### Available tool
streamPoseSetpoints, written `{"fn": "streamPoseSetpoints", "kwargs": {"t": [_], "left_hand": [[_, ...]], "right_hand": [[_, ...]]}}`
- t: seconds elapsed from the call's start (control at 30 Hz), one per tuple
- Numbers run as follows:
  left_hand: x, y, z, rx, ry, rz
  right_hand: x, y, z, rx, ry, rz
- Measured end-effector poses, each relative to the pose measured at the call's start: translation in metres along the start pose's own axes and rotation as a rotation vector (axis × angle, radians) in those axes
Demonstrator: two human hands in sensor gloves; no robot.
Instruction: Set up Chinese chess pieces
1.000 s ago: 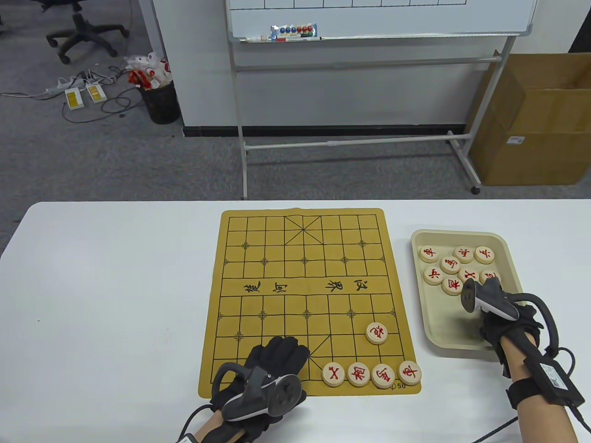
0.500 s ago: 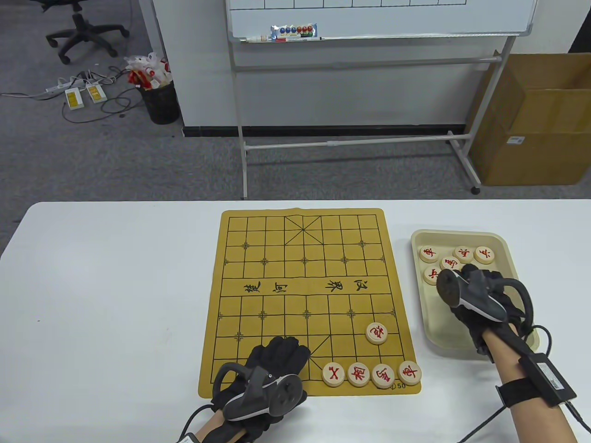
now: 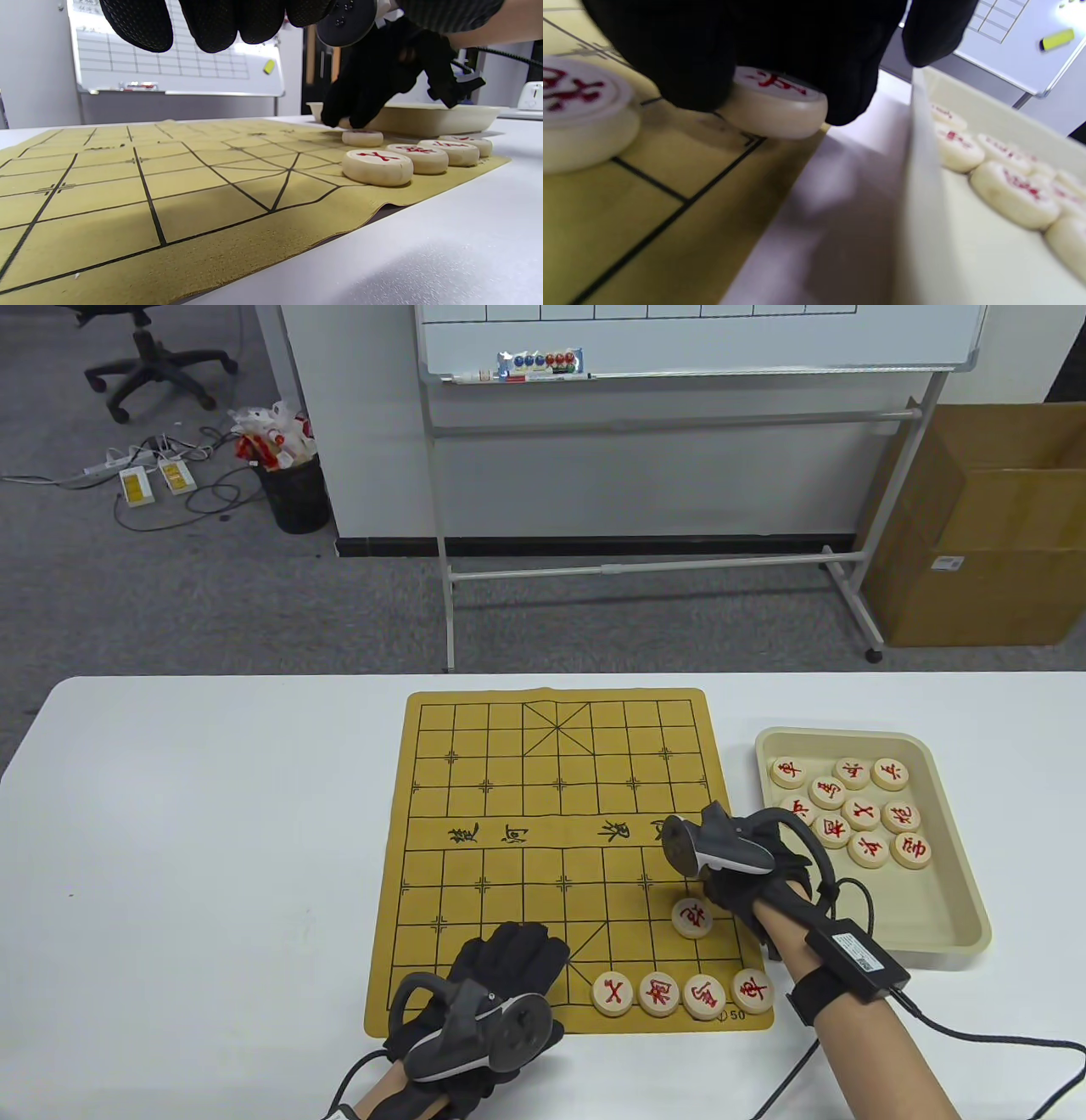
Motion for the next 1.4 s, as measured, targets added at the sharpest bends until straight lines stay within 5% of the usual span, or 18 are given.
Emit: {"fn": "streamPoseSetpoints", "kwargs": {"t": [0.1,0.2,0.4,0.67,0.93,1.4], "left_hand": [[0.0,0.0,0.0,-0.004,-0.002,-0.002],[0.0,0.0,0.0,-0.005,-0.001,-0.004],[-0.001,0.001,0.001,0.011,0.003,-0.003],[0.0,0.0,0.001,0.005,-0.004,0.001],[-0.002,0.003,0.001,0.047,0.005,0.023],[-0.004,0.006,0.003,0.072,0.01,0.036]], "right_hand": [[-0.006,-0.001,0.003,0.016,0.001,-0.016],[-0.022,-0.02,0.012,-0.08,0.007,-0.117],[-0.101,-0.059,0.034,-0.211,0.192,-0.207],[-0.186,-0.002,0.037,-0.038,0.417,-0.248],[-0.186,0.04,0.022,0.0,0.43,-0.225],[-0.177,0.047,0.012,0.046,0.466,-0.095]]}}
Point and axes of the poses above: the tracker on the back of each hand, its own x axis roughly to the thumb side, its own z axis roughly from the fingertips to the wrist, y = z × x, the point moved 3 cm from there along -z, roughly from the wrist to the fingertips, and after that the axes turned 3 degrees about -z, right-handed, at the moved point
